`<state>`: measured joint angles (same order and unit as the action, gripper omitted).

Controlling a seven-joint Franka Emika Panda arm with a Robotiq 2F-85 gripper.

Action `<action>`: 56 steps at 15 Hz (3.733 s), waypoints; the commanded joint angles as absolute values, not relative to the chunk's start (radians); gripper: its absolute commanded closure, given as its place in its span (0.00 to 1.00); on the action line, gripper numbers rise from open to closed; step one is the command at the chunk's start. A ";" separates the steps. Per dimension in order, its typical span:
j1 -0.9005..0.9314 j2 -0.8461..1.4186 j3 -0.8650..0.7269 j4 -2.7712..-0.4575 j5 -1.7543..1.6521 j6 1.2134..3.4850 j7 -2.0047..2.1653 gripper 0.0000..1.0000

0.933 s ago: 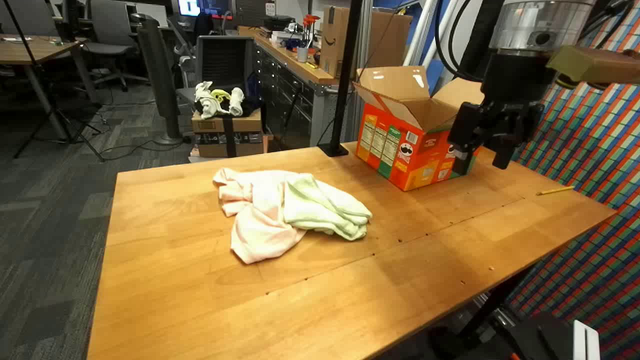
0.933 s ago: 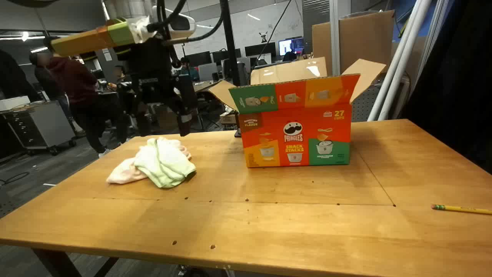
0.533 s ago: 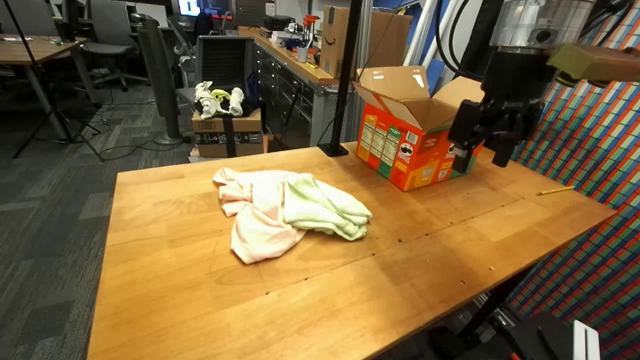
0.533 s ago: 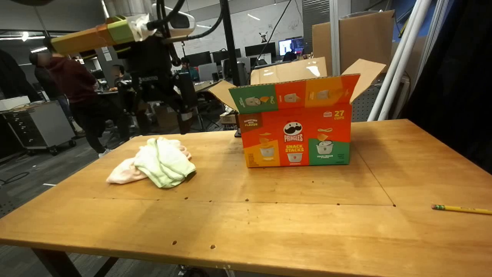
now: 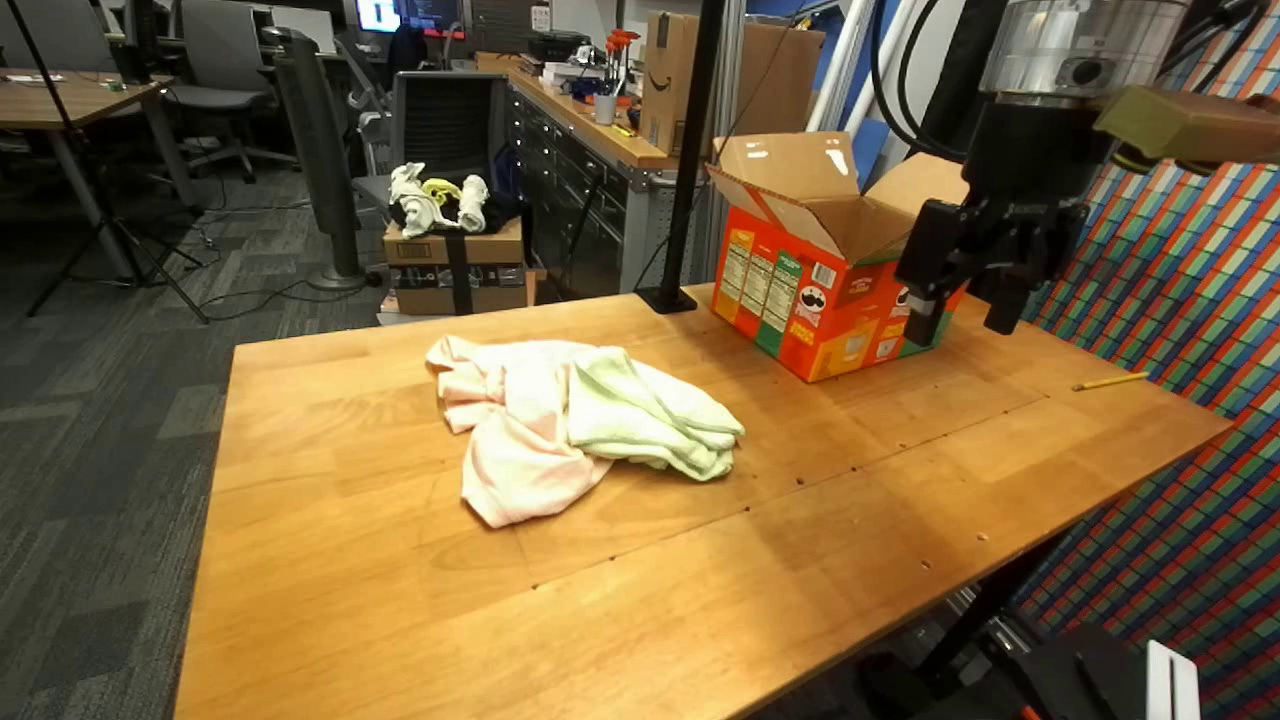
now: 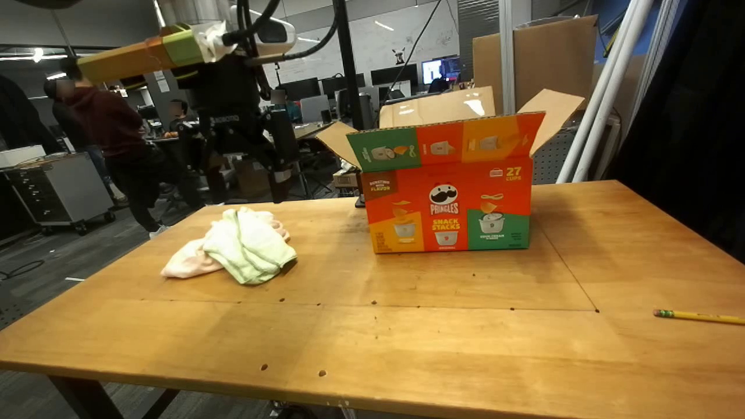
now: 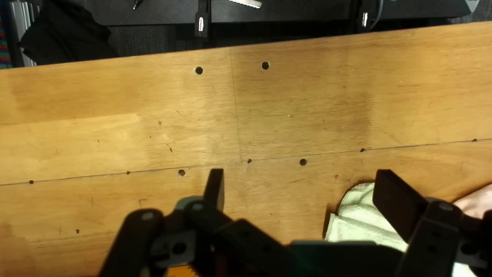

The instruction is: Put the shirts inside the box

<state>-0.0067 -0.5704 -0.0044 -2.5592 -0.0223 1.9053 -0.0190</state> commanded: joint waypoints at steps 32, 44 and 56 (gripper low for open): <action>0.062 -0.479 0.063 -2.545 0.000 1.932 -0.009 0.00; 0.243 -0.188 0.240 -2.447 0.124 2.328 0.061 0.00; 0.289 -0.005 0.289 -2.345 0.021 2.606 -0.063 0.00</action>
<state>0.2652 -0.0751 0.2675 -2.3996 0.0622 2.5674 -0.0082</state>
